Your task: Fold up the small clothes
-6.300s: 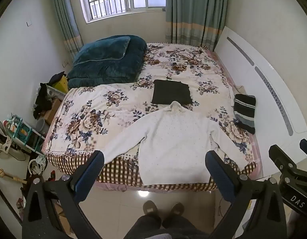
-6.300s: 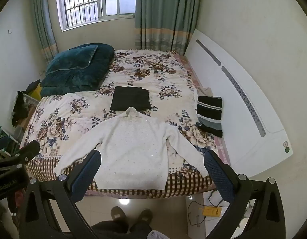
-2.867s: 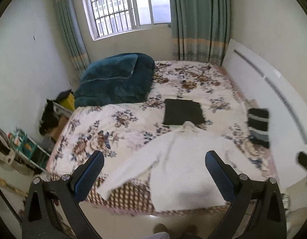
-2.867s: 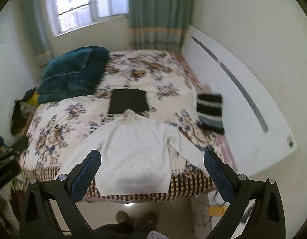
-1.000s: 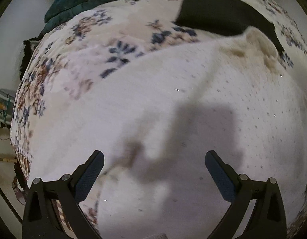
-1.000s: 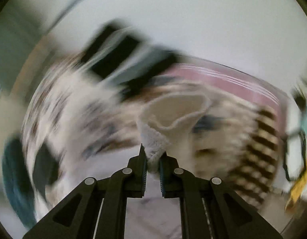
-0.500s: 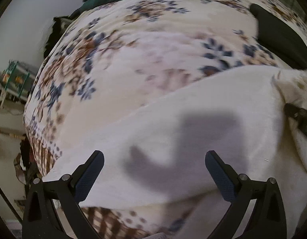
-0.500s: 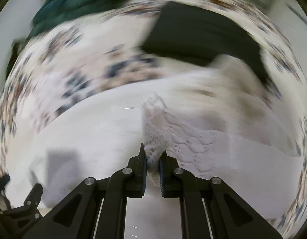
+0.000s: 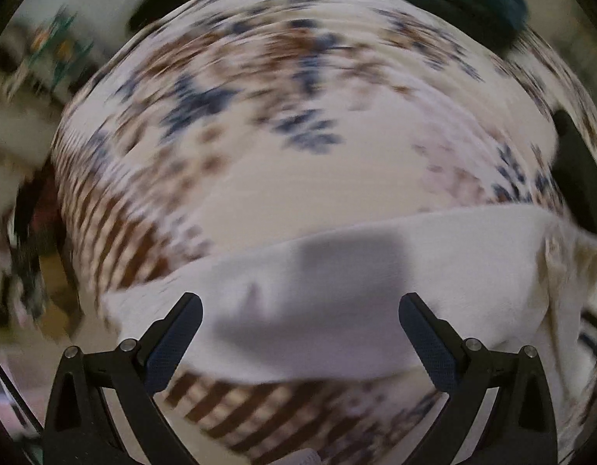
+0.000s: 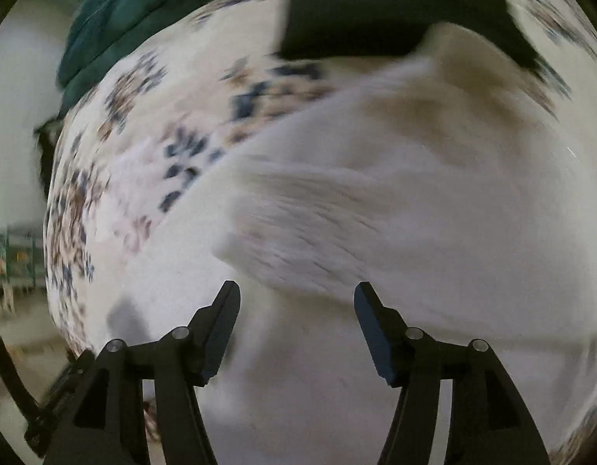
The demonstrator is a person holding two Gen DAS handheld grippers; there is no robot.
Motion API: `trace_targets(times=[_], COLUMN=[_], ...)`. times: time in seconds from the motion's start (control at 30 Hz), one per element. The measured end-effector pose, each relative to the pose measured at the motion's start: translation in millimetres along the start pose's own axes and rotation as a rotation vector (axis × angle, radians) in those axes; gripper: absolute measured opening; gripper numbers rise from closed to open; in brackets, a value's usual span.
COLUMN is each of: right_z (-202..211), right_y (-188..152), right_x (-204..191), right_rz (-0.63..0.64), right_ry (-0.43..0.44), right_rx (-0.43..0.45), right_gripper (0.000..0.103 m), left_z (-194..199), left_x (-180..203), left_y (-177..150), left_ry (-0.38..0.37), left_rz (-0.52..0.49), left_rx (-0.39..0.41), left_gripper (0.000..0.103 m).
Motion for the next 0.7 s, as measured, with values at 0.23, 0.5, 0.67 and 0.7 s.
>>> trace_targets(times=[0.23, 0.5, 0.67, 0.7], right_z=[0.0, -11.4, -9.0, -8.3], right_y=[-21.6, -31.4, -25.3, -23.7], right_x=[61.1, 67.4, 61.8, 61.9], right_rz=[-0.108, -0.145, -0.104, -0.09], right_ry=[-0.099, -0.16, -0.237, -0.27], right_rx=[-0.068, -0.099, -0.078, -0.072], right_gripper=[0.063, 0.063, 0.063, 0.063], left_z=[11.5, -46.0, -18.6, -9.2], left_x=[-137.7, -196.5, -189.9, -181.6], left_y=[-41.5, -66.3, -42.0, -34.4], left_ry=[-0.013, -0.238, -0.187, -0.169], left_rz=[0.422, 0.859, 0.803, 0.758], left_rx=[0.013, 0.016, 0.128, 0.143], left_gripper=[0.102, 0.071, 0.009, 0.009])
Point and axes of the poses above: each gripper's, at about its wrist camera, not at the fingertips, and z roughly against the way its jaws point, x to its right, y to its top, the point moved 4 cm from there along -z, roughly the way its jaws point, and after that the axes turned 15 degrees about -y, right-handed, at the moved point
